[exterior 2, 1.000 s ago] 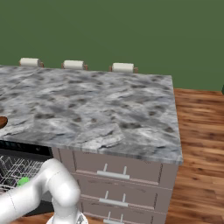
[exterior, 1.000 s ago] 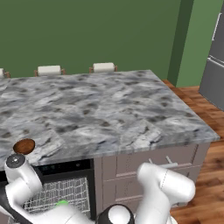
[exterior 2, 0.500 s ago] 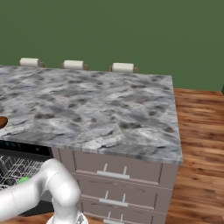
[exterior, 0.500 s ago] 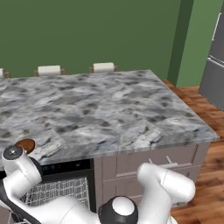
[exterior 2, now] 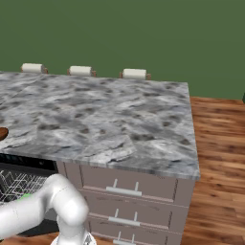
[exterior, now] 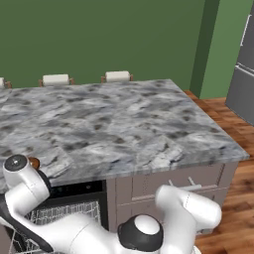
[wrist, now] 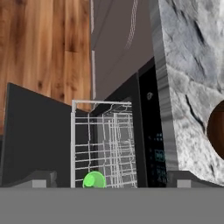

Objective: Pick up the cup and bowl from the counter, place them in the dishwasher, and close the dishwasher door.

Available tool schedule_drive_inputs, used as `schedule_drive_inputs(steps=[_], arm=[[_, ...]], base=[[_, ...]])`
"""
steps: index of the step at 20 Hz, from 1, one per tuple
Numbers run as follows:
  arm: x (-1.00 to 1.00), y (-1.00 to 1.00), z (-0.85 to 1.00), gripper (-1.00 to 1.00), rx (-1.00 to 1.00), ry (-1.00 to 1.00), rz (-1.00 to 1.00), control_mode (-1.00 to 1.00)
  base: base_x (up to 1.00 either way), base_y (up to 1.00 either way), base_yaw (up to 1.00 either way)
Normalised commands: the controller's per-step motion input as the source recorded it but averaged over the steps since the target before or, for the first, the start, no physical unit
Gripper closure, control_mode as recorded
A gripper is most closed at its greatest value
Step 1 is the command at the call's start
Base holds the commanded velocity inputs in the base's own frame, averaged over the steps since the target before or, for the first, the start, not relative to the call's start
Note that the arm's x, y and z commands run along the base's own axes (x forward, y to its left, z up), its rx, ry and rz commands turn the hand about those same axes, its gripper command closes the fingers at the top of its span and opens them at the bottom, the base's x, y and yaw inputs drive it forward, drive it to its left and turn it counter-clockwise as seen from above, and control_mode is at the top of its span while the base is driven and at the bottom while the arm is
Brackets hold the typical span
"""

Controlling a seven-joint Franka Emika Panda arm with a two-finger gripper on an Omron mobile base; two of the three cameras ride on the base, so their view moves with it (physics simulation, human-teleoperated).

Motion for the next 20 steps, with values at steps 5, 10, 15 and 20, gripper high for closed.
schedule_drive_inputs(steps=[5, 10, 15, 20], arm=[[0.27, -0.12, 0.07, -1.00, 0.00, 0.00, 0.00, -1.00], [0.40, -0.02, 0.16, -1.00, 0.00, 0.00, 0.00, -1.00], [0.38, 0.00, 0.25, -1.00, 0.00, 0.00, 0.00, -1.00], [0.42, 0.00, 0.05, -1.00, 0.00, 0.00, 0.00, -1.00]], base=[[0.00, 0.00, 0.00], [0.00, 0.00, 0.00], [0.00, 0.00, 0.00], [0.00, 0.00, 0.00]])
